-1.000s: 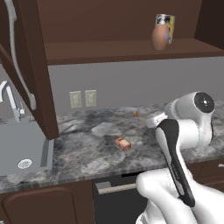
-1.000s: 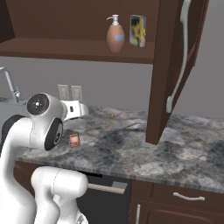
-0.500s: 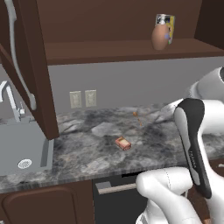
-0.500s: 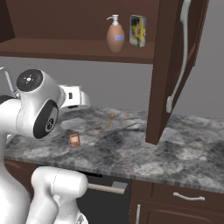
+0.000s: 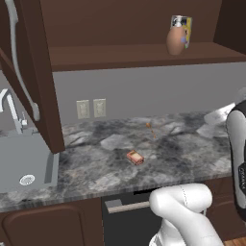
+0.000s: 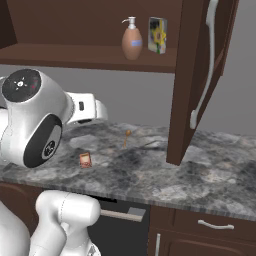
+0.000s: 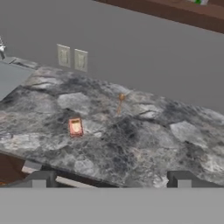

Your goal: Pick the bar soap and soap dispenser from the cabinet and place them on the counter.

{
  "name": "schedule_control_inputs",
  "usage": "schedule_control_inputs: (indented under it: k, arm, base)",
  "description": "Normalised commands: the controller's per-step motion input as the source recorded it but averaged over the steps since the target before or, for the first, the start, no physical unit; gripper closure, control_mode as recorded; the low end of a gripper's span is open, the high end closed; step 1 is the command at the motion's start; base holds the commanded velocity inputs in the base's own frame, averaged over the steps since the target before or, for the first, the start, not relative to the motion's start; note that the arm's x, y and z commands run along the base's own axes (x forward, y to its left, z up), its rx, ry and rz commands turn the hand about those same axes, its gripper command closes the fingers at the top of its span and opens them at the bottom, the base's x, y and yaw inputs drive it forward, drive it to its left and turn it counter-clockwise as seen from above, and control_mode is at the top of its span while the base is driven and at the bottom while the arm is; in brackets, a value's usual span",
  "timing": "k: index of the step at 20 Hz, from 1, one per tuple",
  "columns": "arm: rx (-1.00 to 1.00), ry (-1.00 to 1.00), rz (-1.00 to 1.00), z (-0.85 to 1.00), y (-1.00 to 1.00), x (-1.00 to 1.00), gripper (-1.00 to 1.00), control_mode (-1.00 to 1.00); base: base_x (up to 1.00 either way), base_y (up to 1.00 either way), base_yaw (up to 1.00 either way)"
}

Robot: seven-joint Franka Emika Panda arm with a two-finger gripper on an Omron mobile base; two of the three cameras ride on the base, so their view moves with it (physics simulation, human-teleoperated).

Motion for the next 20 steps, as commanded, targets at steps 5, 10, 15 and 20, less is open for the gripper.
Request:
schedule_control_inputs:
  k: [5,10,15,20]
  arm:
    - [0.00,-0.13,0.00,0.31,-0.02,-0.20,-1.00,-1.00]
    - [0.00,-0.17,0.00,0.38,0.00,-0.19,-1.00,-1.00]
    - [0.00,-0.18,0.00,0.34,-0.01,-0.11,-1.00,-1.00]
    - [0.04,-0.13,0.00,0.22,0.00,0.02,-1.00,-1.00]
  base:
    - [0.00,0.00,0.00]
    - [0.00,0.00,0.00]
    - [0.00,0.00,0.00]
    - [0.00,0.00,0.00]
